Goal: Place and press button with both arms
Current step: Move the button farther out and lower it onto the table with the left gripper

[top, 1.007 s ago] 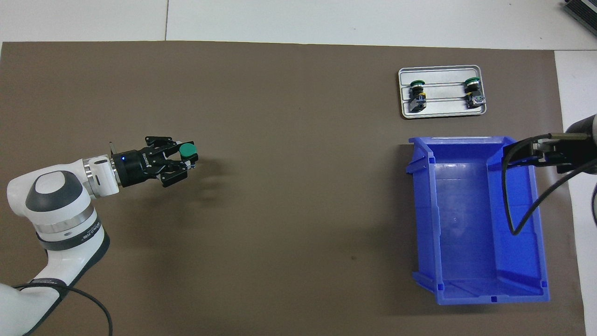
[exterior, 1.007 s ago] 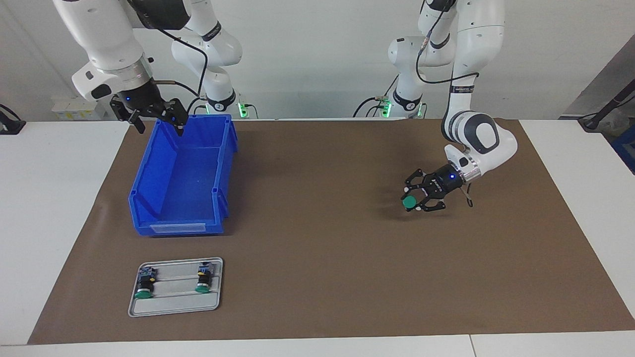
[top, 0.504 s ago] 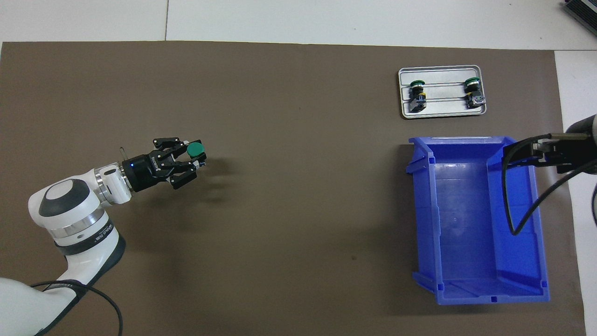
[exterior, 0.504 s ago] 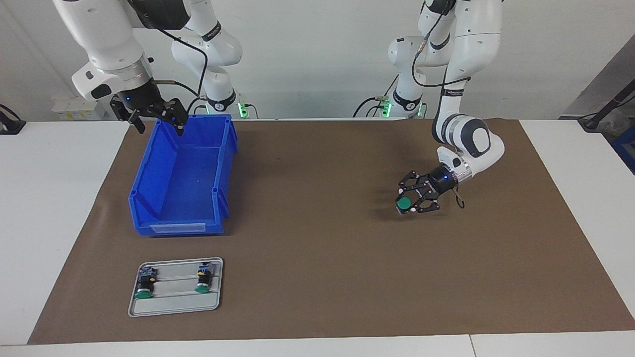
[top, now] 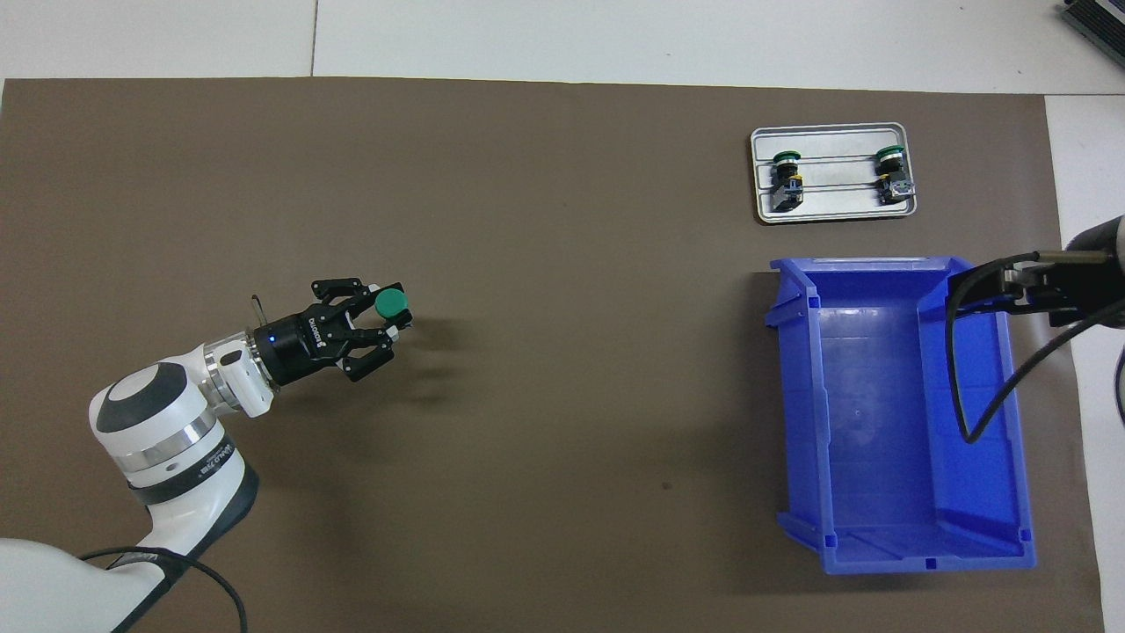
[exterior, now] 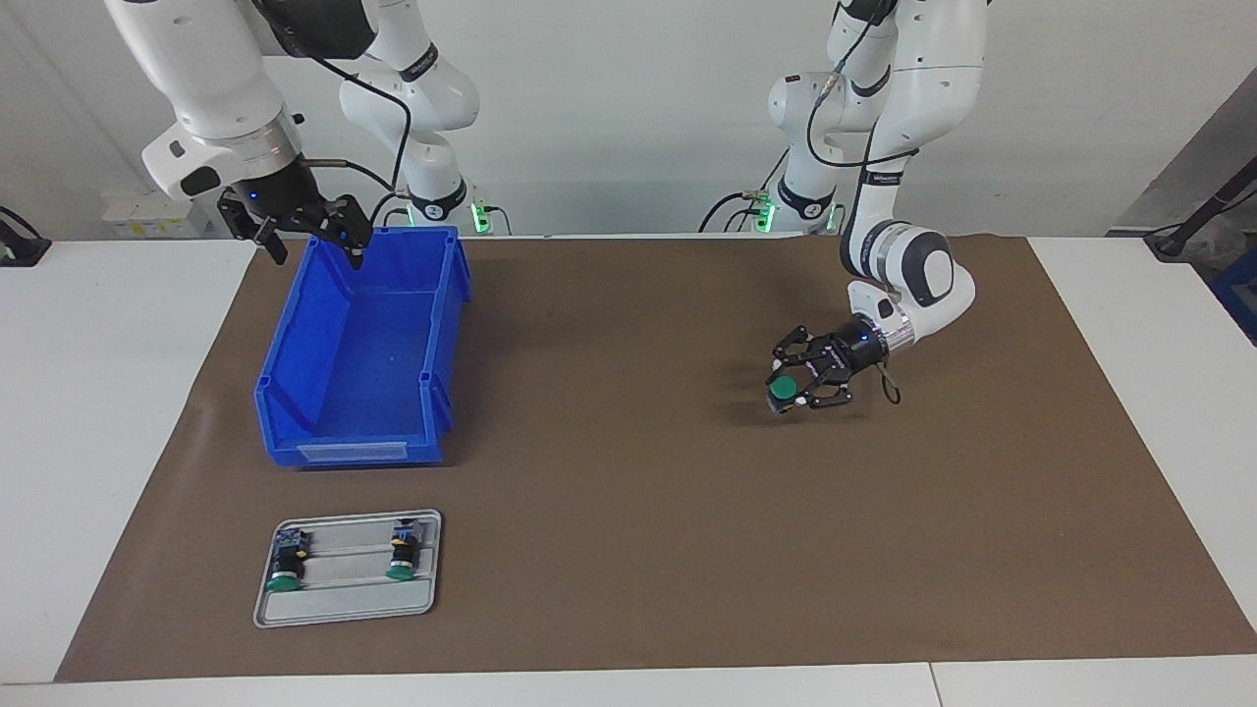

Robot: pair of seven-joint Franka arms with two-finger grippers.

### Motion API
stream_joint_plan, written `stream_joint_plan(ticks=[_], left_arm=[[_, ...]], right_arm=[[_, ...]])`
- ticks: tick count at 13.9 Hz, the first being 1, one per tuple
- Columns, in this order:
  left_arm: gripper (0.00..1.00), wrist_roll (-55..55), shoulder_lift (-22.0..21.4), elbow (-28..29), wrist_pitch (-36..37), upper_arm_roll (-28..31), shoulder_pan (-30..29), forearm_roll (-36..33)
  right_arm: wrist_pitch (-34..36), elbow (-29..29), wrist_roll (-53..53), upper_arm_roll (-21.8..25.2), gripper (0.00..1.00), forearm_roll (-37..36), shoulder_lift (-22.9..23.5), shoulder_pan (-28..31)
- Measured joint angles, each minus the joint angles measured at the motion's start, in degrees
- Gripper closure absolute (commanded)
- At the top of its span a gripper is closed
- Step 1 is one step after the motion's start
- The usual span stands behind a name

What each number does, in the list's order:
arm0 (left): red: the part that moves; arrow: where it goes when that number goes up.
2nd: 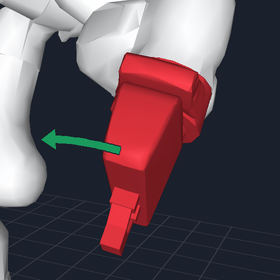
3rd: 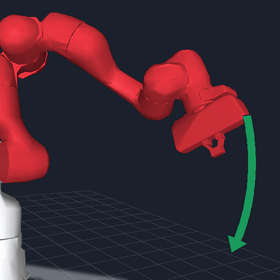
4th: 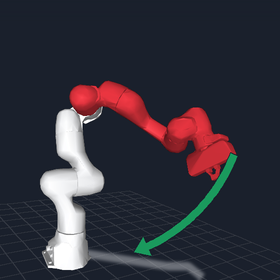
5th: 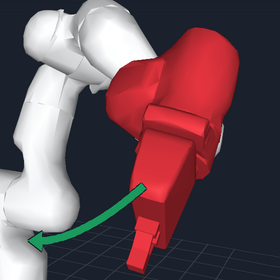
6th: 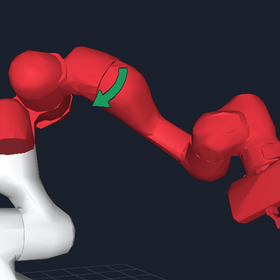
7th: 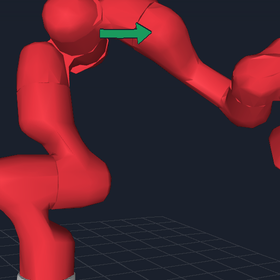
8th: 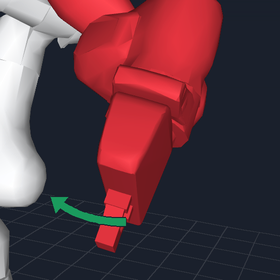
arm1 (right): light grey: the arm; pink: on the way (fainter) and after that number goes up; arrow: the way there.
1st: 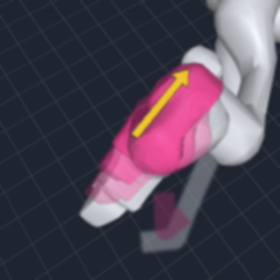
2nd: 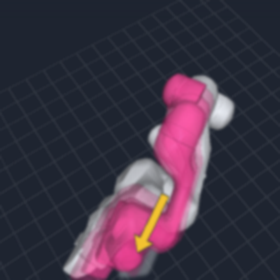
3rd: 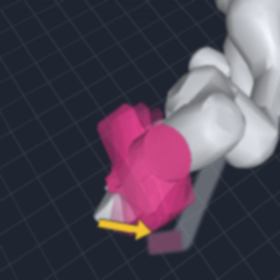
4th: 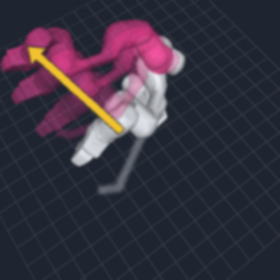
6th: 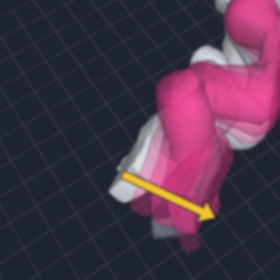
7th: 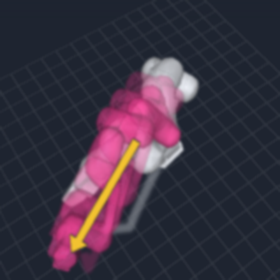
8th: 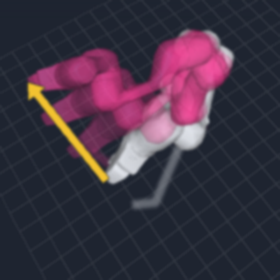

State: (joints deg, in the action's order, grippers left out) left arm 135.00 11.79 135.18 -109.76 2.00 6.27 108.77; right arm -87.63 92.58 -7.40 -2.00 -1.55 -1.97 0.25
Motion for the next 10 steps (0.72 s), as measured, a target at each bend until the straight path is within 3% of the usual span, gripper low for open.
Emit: stream_joint_plan(ticks=[5, 10], left_arm=[[0.84, 3.8, 1.2, -0.3, 0.3, 0.0, 7.4, 12.1], [0.84, 7.6, 7.9, -3.8, 2.6, 0.2, 8.3, 14.8]], right_arm=[[0.0, 0.0, 0.0, 0.0, 0.0, 0.0, 0.0, 0.0], [0.0, 0.0, 0.0, 0.0, 0.0, 0.0, 0.0, 0.0]])
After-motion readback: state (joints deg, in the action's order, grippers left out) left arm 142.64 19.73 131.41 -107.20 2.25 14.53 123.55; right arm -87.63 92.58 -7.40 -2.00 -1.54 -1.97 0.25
